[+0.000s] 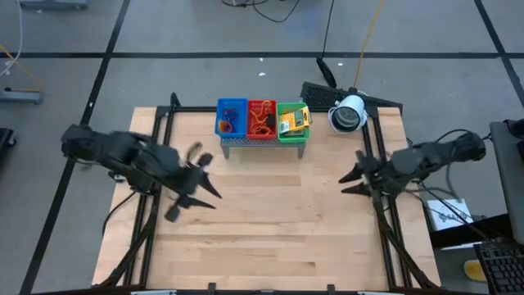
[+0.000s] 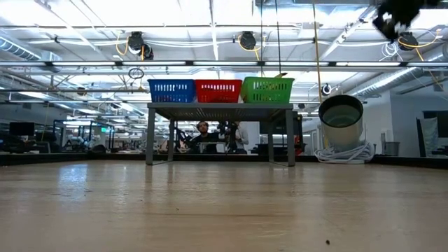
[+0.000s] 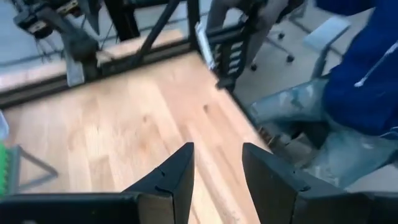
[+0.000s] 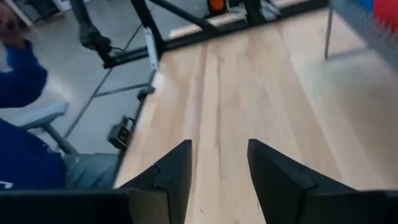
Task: Pick & Place Office Desk Supplies
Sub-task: Return to Home Position
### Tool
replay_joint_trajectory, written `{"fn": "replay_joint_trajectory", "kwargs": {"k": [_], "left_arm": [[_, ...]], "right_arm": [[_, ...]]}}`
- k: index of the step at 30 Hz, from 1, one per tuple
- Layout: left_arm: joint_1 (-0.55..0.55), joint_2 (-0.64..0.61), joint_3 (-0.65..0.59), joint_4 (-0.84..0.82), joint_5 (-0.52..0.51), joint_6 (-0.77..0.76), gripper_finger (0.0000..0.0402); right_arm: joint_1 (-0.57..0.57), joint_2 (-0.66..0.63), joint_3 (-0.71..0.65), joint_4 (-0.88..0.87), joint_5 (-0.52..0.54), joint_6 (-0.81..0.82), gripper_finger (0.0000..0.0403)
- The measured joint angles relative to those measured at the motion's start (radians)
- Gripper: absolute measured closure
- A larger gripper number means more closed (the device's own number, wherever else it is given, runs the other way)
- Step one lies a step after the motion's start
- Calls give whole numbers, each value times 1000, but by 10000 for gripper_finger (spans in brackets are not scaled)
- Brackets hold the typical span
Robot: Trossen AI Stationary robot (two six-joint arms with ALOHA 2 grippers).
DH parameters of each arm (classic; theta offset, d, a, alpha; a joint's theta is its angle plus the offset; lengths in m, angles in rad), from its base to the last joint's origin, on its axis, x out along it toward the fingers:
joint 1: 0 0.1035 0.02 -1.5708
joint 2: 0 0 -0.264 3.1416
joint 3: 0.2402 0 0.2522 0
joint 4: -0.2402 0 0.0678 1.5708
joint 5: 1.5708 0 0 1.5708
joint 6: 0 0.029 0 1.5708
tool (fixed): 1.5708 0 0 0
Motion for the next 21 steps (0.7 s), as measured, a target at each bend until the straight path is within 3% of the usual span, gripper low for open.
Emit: {"fn": "replay_joint_trajectory", "kwargs": {"k": [7,13,21], "left_arm": [[11,-166,-427,331,-67,-99,256],[6,-423,-795,695,-24,-113,256],[2,-650,-1236,1114,-37,-170,256]], "right_arm": [[-1,-64,-281,166,101,24,259],[-1,-70,-333,190,193,-15,259],[-1,-91,-410,441,209,-177,259]]}}
